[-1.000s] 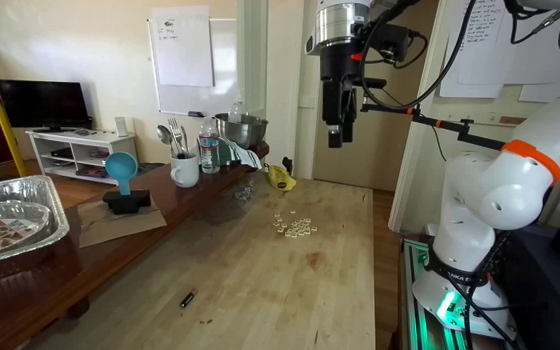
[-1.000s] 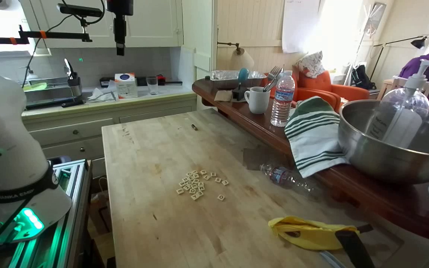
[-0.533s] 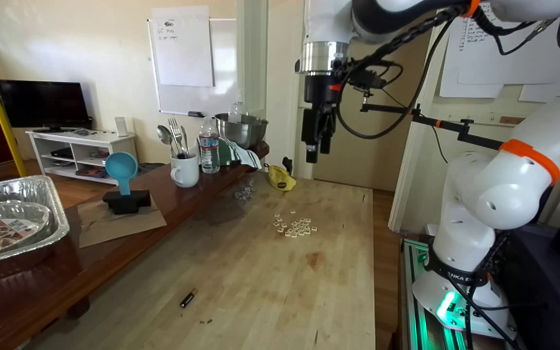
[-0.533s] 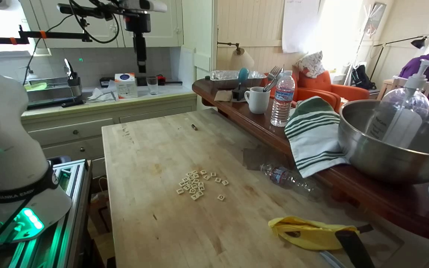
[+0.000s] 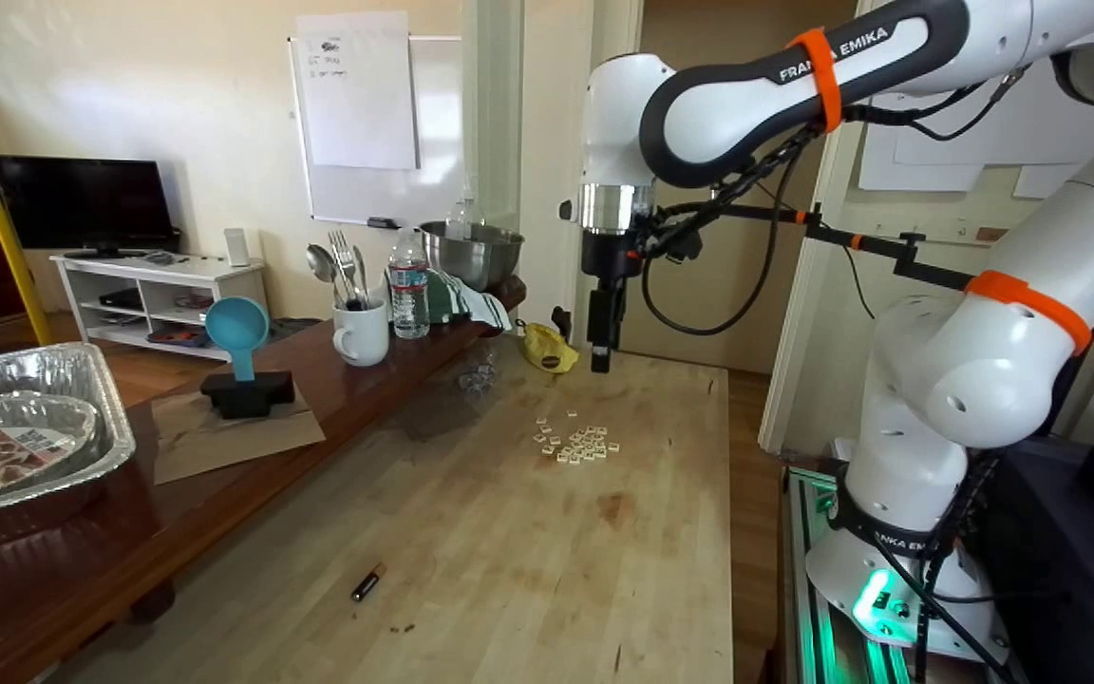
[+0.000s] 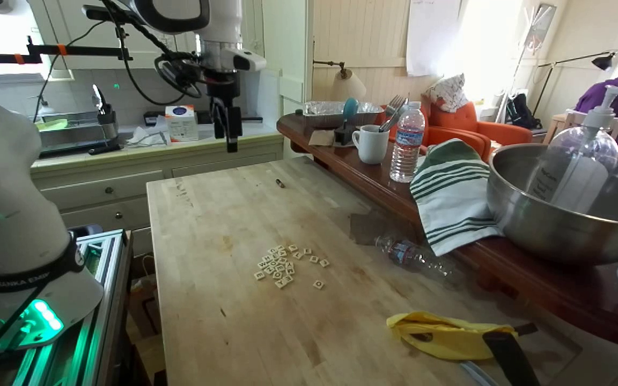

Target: Create the word 'Part'.

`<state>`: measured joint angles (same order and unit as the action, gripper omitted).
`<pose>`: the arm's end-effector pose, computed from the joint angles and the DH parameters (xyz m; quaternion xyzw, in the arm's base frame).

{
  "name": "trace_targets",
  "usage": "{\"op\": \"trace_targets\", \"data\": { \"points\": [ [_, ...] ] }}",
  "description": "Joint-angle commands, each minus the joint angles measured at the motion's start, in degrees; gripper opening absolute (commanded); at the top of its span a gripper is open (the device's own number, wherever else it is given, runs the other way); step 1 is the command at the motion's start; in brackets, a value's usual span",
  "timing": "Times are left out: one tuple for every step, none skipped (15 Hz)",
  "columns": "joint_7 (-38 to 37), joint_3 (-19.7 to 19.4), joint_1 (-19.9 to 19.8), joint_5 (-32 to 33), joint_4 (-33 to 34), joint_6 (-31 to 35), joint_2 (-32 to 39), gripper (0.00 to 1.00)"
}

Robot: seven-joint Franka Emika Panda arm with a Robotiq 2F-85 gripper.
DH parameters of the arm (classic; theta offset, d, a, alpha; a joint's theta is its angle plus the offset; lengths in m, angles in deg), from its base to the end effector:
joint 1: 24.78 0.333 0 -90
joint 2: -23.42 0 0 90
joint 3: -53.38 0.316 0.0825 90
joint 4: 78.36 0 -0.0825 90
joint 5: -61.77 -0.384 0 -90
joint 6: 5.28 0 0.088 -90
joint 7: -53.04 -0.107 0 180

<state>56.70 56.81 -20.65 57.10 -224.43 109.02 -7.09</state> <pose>0.3745 0.0551 0.4467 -0.9968 -0.0763 0.0118 0.0214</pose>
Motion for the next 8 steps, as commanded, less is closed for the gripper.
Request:
{"op": "trace_targets", "data": {
  "points": [
    [0.9, -2.8, -0.7, -1.2, -1.8, 3.8, 3.5, 1.0],
    [0.4, -1.5, -0.2, 0.0, -1.2, 1.9, 1.6, 1.0],
    [0.5, -2.1, -0.5, -0.1, -1.4, 2.4, 2.4, 1.0],
    [0.5, -2.5, -0.6, -0.2, -1.4, 2.6, 3.0, 1.0],
    [0.5, -2.7, -0.7, -0.2, -1.4, 2.7, 3.4, 1.0],
    [0.5, -2.7, -0.7, -0.2, -1.4, 2.8, 3.5, 1.0],
    [0.5, -2.7, -0.7, -0.3, -1.4, 2.8, 3.5, 1.0],
    [-0.1, -1.7, -1.3, 2.6, -1.6, 2.6, 4.1, 1.0]
  ]
}}
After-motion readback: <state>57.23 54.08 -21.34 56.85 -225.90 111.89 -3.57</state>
